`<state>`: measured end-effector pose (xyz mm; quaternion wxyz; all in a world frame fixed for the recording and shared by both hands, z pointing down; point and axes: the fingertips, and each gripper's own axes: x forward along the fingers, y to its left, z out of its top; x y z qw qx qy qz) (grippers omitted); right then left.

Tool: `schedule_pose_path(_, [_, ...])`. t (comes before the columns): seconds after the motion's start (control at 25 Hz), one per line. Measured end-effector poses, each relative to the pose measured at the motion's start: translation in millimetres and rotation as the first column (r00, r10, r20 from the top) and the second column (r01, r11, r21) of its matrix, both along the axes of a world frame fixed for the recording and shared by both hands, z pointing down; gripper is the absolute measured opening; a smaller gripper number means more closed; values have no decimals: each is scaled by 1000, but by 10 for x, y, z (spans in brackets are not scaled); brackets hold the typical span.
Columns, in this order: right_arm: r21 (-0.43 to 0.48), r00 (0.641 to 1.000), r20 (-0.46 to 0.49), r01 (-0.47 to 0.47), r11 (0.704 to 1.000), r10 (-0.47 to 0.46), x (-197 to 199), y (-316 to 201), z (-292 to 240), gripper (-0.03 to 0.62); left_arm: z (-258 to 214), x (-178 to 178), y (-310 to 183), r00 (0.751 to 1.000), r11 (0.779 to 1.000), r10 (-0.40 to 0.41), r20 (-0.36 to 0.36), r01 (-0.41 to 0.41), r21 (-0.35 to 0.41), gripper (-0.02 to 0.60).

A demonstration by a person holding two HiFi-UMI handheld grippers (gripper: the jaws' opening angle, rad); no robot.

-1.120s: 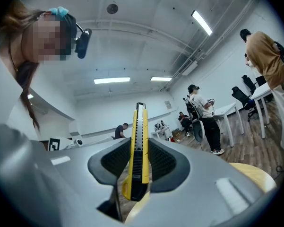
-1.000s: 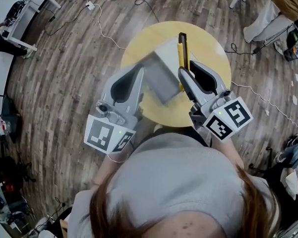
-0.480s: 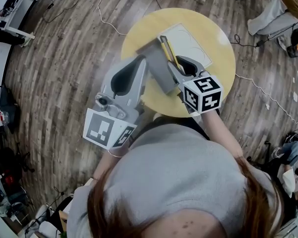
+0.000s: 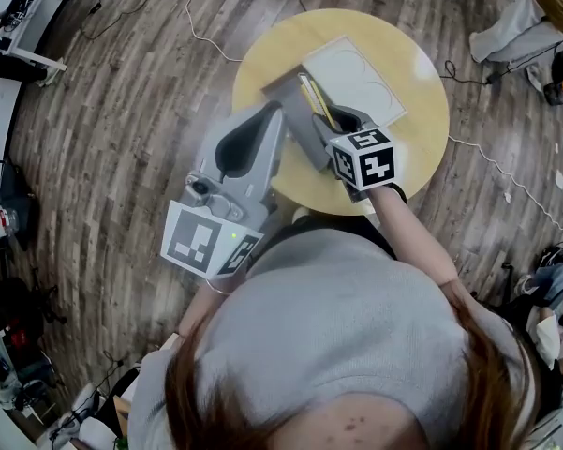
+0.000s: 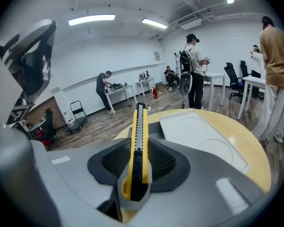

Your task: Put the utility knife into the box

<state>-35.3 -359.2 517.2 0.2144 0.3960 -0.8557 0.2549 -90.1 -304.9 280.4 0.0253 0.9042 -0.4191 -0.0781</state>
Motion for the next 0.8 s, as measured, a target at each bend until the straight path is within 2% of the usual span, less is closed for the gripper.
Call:
schedule_pose_path(0.4, [-100,996,-79,18,995,-27,-158,-40,463,119,52,-52,43,1000,1000,0,10,0,-11,2])
schedule_pose_path(0.56, [-182,996,-87,6,983,-22,-222,-51,623,120,52,-68,59,1000,1000,3,14,-3,-12,2])
schedule_pose_path(0.8, [-222,992,-130,-19,975,-11,-256,-157,782,118,58,-144,71,1000,1000,-6,15,7,-14,2])
